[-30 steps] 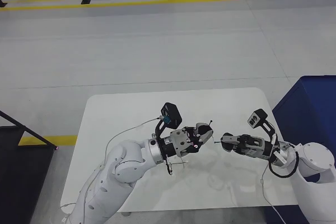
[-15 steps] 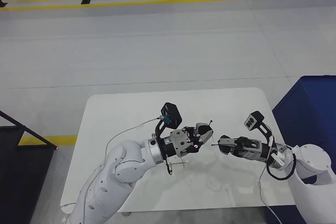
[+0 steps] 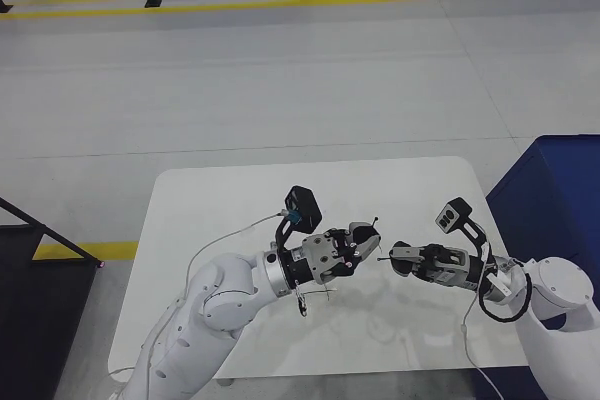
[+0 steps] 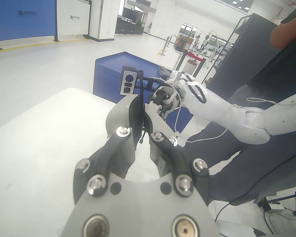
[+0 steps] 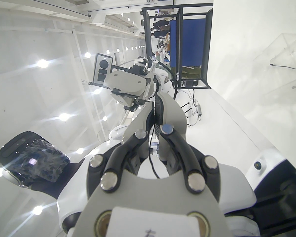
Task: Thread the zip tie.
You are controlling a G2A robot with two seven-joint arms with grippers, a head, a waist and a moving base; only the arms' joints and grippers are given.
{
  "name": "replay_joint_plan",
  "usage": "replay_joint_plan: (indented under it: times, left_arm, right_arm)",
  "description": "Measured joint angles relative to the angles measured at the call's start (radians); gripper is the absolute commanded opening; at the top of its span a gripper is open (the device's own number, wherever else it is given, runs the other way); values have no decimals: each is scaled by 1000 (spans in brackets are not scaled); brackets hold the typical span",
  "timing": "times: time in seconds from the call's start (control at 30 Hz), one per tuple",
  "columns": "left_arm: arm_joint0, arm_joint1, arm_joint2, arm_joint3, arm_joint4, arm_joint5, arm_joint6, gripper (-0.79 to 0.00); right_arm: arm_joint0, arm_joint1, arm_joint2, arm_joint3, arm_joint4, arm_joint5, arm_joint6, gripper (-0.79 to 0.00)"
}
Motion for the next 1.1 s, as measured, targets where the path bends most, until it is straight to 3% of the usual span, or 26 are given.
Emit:
replay_joint_plan:
  times: [0.33, 1.1]
  left_arm:
    - [-3, 6, -6, 7, -32, -57, -50, -785]
    - [-46, 1, 22, 62, -17, -49, -57, -785]
  right_arm:
    - [0, 0, 0, 0, 0, 0, 0, -785]
    - [0, 0, 0, 0, 0, 0, 0, -785]
